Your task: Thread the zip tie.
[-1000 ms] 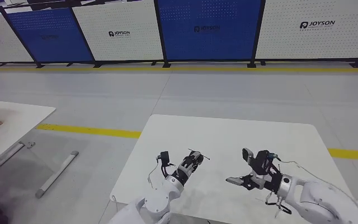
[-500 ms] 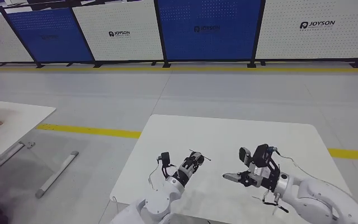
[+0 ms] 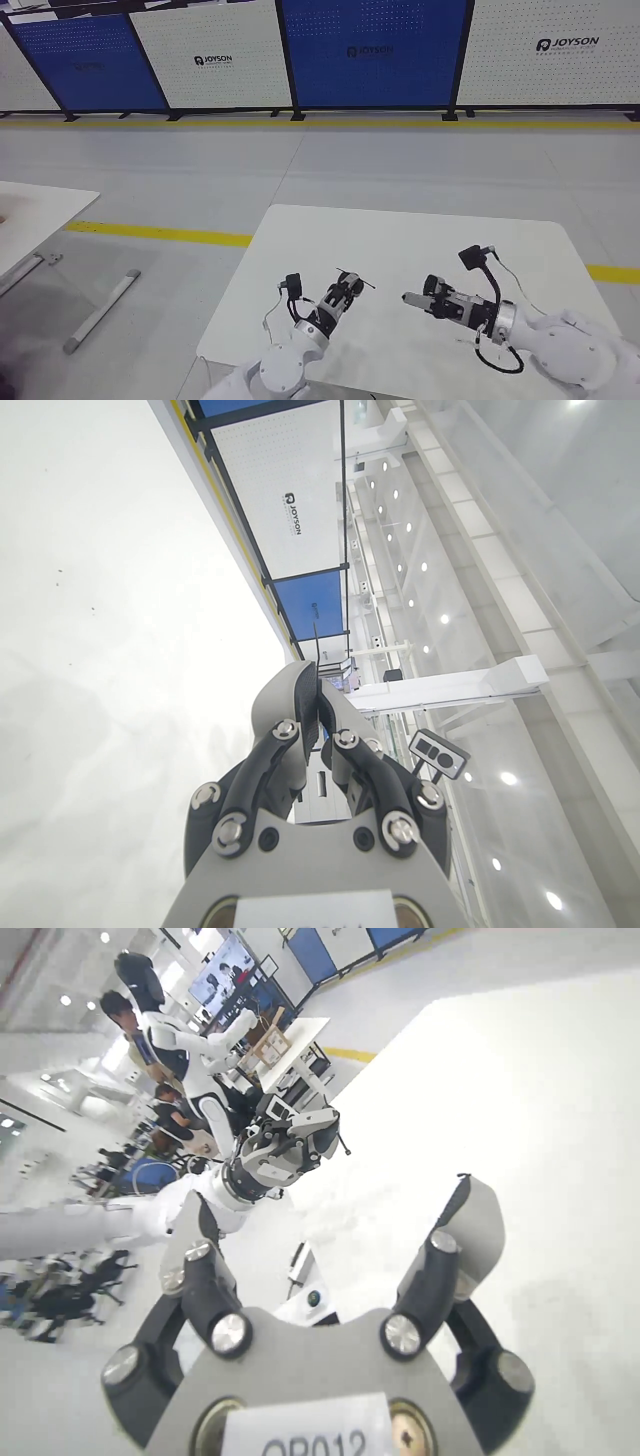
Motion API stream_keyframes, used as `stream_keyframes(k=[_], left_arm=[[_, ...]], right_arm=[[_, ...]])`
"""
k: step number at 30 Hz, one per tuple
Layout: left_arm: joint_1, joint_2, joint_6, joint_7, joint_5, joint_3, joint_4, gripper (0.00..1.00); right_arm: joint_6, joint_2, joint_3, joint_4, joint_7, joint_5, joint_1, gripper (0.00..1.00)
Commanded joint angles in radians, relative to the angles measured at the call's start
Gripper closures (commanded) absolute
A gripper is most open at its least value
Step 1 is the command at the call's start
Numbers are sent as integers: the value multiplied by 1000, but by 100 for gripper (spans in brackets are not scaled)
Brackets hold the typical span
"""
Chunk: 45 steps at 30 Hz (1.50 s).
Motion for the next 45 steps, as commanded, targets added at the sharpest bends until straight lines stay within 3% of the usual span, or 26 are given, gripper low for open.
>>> stream_keyframes(k=[1,4,9,23,28,33,45], left_arm=[[7,-1,5,-4,17,-2,-15,100],[18,-2,8,-21,34,-3,-31,100],[30,-2,40,-59,24,-9,-43,100],[24,-7,42,-72,20,-9,-38,100],[8,-17,56,-69,28,10,-40,100],[-4,-32,74,-51,10,34,-23,100],[-4,-32,74,-51,10,34,-23,100]], right_arm=[[0,-17,50,21,81,80,-28,0],[0,-50,127,82,217,196,-81,0],[0,-126,224,250,489,375,-141,0],[11,-127,223,246,486,373,-147,0],[61,-158,214,276,521,385,-138,0],[66,-224,169,366,590,440,-106,0],[66,-224,169,366,590,440,-106,0]])
